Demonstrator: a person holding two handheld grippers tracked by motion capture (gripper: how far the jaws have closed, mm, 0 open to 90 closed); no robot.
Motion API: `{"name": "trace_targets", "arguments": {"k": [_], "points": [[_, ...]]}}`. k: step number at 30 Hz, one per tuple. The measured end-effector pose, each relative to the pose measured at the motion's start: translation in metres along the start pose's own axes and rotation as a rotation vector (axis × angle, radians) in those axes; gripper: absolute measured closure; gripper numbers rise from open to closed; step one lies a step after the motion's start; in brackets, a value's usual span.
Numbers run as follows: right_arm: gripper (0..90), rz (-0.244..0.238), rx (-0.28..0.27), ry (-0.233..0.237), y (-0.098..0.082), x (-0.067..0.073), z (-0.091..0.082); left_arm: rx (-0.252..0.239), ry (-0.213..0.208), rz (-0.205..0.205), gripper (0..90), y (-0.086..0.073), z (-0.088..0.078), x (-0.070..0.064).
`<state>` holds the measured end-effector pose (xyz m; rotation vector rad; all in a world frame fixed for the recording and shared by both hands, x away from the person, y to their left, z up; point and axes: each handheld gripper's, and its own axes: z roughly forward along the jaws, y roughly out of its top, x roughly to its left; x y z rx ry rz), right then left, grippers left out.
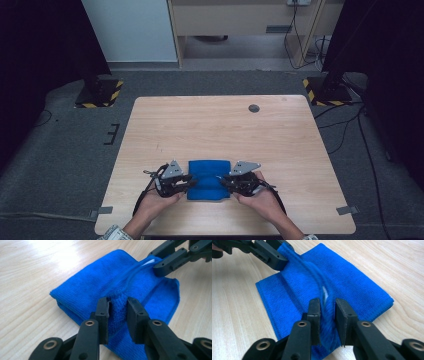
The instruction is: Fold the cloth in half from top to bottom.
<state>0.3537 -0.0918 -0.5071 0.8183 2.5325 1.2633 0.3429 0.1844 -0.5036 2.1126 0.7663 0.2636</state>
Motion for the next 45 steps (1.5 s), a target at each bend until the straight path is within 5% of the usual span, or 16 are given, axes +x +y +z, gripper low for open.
{"name": "trace_targets", "arguments": {"k": [9,15,27,45], "points": [[66.1,0.002,0.004,0.022,-0.004,0.007,-0.007,0.007,-0.018,0.000,69.0,-0.010,-0.009,-0.004],[56.1,0.025,-0.012,0.022,-0.002,0.008,-0.016,-0.028,-0.016,-0.002,65.2,-0.009,-0.018,-0.007],[53.2,0.041,-0.046,0.021,0.006,0.006,-0.027,-0.083,-0.031,-0.004,61.6,-0.009,-0.031,-0.014],[45.9,0.059,-0.027,-0.038,0.009,-0.009,-0.014,-0.077,0.062,-0.026,48.0,-0.004,-0.021,0.001]]}}
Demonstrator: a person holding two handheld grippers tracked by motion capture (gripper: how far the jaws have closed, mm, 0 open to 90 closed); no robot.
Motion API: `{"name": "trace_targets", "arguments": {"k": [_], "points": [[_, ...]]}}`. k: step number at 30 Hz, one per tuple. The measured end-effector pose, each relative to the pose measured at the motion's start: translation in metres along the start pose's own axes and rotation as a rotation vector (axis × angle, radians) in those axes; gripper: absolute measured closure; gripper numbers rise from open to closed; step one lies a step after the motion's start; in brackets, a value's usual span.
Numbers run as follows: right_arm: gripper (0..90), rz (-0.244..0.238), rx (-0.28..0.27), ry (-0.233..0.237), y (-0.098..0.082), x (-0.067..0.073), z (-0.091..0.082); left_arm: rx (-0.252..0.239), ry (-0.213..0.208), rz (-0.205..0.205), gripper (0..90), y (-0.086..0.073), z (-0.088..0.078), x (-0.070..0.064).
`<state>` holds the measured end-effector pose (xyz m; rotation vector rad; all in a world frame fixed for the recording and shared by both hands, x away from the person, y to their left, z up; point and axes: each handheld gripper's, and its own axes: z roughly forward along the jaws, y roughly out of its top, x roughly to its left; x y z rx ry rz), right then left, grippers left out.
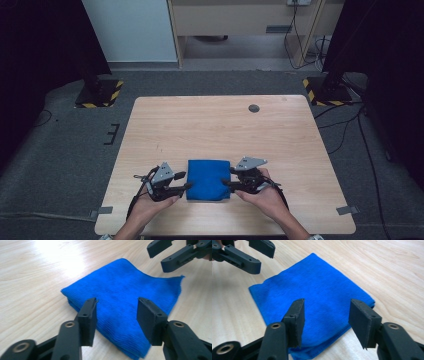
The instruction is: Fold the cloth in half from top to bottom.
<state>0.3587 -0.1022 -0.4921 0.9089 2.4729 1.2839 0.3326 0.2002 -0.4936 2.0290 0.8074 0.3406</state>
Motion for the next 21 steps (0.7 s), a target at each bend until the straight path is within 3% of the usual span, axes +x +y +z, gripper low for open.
{"name": "trace_targets", "arguments": {"k": [5,10,15,21], "points": [[40.5,0.002,-0.009,-0.021,0.004,-0.005,0.004,-0.004,0.035,-0.022,37.6,0.003,0.001,0.005],[28.9,0.020,-0.018,-0.039,0.008,-0.010,0.009,0.007,0.072,-0.060,20.7,0.004,0.004,0.010],[16.8,0.045,-0.005,-0.055,0.012,-0.014,0.016,0.015,0.087,-0.063,14.2,0.005,0.009,0.013],[12.0,0.051,-0.009,-0.070,0.015,-0.019,0.019,0.010,0.105,-0.085,9.3,0.008,0.012,0.020]]}}
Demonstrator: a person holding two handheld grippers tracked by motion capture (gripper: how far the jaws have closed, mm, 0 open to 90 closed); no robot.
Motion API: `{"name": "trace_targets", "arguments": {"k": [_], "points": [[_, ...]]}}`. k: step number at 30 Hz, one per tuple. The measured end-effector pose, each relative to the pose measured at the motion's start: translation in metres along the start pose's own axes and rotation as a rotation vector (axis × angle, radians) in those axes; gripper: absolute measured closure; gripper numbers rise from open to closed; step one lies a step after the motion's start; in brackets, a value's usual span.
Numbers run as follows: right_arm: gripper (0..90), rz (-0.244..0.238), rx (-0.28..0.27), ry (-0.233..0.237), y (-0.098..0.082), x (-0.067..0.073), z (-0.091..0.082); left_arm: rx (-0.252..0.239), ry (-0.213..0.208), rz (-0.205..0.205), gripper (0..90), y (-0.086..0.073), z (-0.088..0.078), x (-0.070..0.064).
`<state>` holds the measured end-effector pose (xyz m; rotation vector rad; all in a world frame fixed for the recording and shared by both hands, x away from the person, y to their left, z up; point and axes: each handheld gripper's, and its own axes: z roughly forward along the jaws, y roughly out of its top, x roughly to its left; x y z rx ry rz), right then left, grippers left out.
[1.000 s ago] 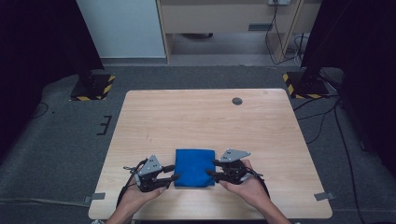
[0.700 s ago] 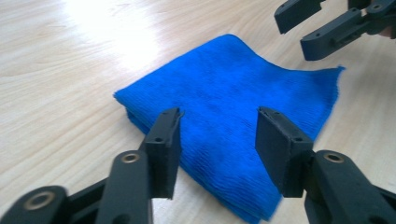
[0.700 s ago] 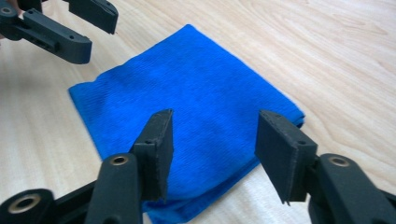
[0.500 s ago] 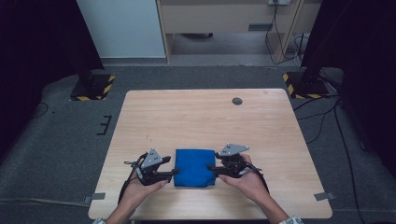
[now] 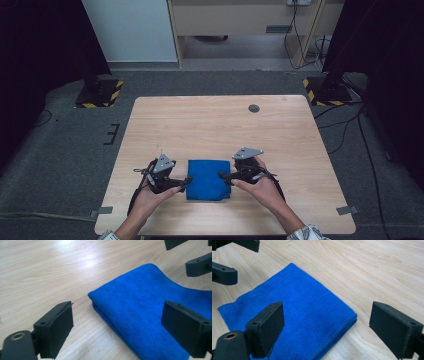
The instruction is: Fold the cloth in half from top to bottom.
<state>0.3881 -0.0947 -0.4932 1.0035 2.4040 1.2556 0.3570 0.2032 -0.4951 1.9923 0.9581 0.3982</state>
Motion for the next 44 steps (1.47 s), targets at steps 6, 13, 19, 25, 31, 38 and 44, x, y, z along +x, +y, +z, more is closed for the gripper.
{"name": "trace_targets", "arguments": {"k": [6,13,19,25,31,38,44], "points": [[11.4,0.031,-0.007,-0.043,0.000,-0.015,-0.005,0.001,0.052,-0.031,8.7,0.002,0.001,0.019],[11.7,0.083,-0.017,-0.101,-0.008,-0.045,-0.021,0.026,0.127,-0.078,8.8,-0.001,0.008,0.050],[11.5,0.133,-0.011,-0.153,-0.018,-0.076,-0.034,0.059,0.176,-0.103,9.2,-0.006,0.014,0.072],[10.7,0.174,0.002,-0.215,-0.031,-0.108,-0.051,0.093,0.210,-0.101,9.3,-0.011,0.019,0.082],[12.1,0.254,0.024,-0.309,-0.055,-0.141,-0.062,0.115,0.241,-0.103,9.2,-0.014,0.022,0.089],[12.9,0.263,0.106,-0.406,-0.076,-0.158,-0.054,0.149,0.249,-0.098,8.9,-0.020,0.031,0.090],[10.3,0.239,0.094,-0.423,-0.077,-0.157,-0.050,0.154,0.250,-0.100,7.9,-0.020,0.031,0.090]]}}
